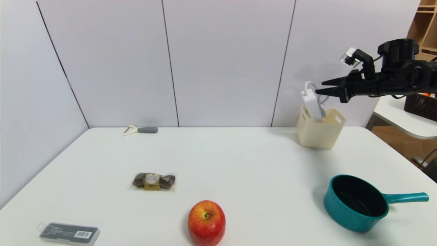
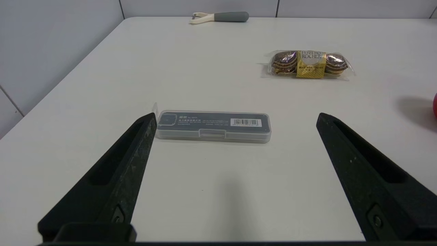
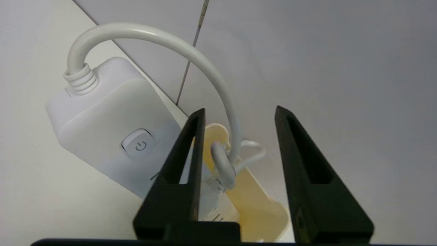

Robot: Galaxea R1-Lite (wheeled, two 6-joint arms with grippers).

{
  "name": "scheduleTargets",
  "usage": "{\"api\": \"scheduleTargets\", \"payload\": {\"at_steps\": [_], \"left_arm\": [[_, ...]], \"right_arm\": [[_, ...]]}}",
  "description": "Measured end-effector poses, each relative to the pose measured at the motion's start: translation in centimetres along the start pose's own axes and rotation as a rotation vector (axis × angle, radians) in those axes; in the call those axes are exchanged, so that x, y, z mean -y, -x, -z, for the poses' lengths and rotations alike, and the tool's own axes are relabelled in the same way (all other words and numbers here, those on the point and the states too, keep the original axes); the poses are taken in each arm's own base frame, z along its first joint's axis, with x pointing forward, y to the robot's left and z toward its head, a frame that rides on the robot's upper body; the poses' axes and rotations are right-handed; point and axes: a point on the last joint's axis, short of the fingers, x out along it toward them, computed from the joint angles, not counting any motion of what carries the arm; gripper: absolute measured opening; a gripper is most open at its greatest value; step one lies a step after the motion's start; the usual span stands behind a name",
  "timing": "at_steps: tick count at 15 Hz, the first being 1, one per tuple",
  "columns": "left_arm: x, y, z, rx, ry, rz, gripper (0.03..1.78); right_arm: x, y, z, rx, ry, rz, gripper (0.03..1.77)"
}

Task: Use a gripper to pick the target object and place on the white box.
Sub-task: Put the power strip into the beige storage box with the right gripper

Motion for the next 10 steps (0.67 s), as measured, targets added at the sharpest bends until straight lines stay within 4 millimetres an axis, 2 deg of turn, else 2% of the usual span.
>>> {"api": "scheduleTargets", "payload": {"at_steps": [5, 10], "left_arm": [[0.0, 0.0, 0.0, 0.0, 0.0, 0.0, 1.69], [0.0, 0.0, 0.0, 0.0, 0.0, 0.0, 1.69]], "right_arm": [[-0.1, 0.5, -0.5, 0.001, -0.002, 0.002, 1.24], [-0.2, 2.0, -2.2, 0.026, -0.008, 0.024, 1.46]]}}
